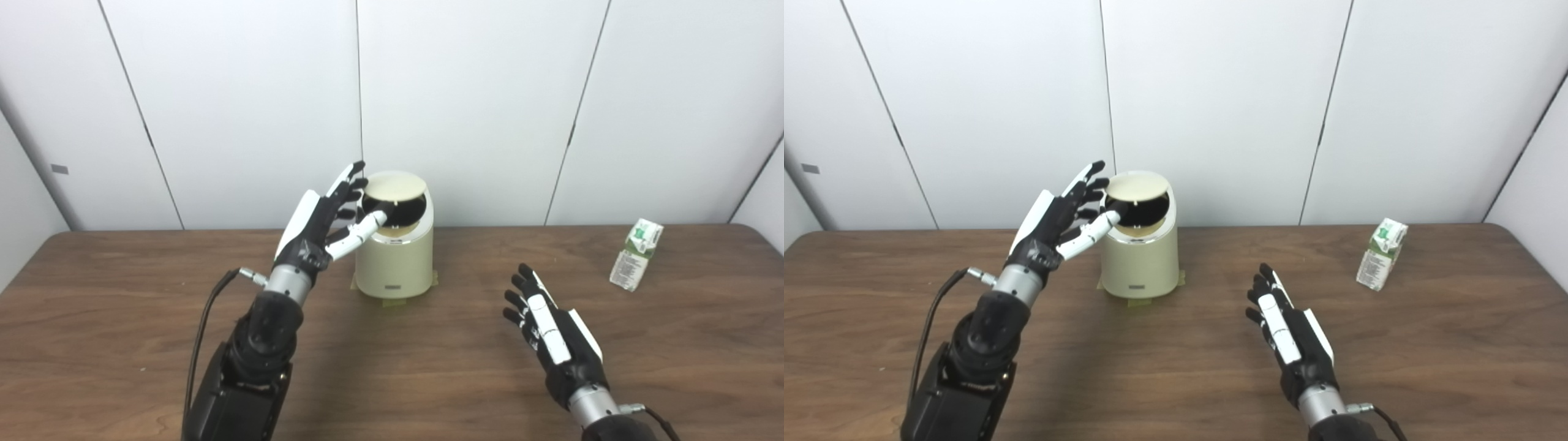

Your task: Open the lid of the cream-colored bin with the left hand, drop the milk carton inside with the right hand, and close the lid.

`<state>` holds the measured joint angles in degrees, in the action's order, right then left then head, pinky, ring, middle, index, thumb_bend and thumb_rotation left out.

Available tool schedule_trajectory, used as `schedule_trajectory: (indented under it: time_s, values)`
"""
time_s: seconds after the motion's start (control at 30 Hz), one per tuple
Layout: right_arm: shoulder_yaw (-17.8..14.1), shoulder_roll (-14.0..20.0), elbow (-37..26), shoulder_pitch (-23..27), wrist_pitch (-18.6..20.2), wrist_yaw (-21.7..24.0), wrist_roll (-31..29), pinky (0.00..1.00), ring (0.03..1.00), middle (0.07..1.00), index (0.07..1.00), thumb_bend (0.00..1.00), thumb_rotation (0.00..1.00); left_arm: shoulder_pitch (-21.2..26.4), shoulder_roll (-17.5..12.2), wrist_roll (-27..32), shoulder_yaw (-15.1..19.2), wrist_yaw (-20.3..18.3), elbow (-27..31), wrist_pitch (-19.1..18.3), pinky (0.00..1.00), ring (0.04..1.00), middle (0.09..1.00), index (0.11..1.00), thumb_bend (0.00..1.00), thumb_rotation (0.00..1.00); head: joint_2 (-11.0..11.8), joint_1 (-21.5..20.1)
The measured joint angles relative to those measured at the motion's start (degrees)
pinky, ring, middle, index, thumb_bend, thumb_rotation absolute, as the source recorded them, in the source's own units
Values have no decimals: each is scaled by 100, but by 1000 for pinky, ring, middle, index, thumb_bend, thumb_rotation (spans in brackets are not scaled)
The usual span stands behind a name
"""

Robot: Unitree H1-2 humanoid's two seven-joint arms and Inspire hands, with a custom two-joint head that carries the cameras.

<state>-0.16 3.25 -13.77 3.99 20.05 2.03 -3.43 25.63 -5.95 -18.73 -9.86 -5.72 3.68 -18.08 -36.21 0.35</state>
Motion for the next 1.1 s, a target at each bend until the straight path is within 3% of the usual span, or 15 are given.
schedule_trajectory:
  time_s: [0.13,0.33,0.53,0.73,0.9,1.0,1.1]
  values:
    - [-9,-2,-2,-1,-10,9,-31,856,935,976,970,674,774,-538,68,12,6,44,270,-95,924,943,936,976,506,784,0,0]
    - [-26,-18,20,-7,-140,-41,58,861,925,963,946,675,743,-1101,207,38,279,179,611,-165,967,967,961,983,522,764,-26,18]
    - [-14,-36,49,-6,-256,-110,181,858,919,962,947,659,755,-1236,217,79,498,361,678,-124,964,983,985,997,538,795,-9,-9]
    - [-131,-165,62,18,-256,-176,52,889,929,965,941,657,694,-1462,231,144,566,375,736,-118,980,983,968,991,541,789,0,-79]
    - [-290,-199,94,31,-346,-230,12,809,876,950,926,612,474,-1630,286,315,612,365,847,-127,945,971,971,986,524,797,70,-175]
    - [-515,-183,160,28,-535,-280,-81,800,900,958,919,713,357,-1738,285,384,625,320,901,-227,959,978,979,980,520,796,26,-325]
    - [-667,-41,268,5,-725,-324,-26,754,877,923,893,770,327,-1803,274,582,682,250,990,-346,941,978,993,988,506,799,35,-413]
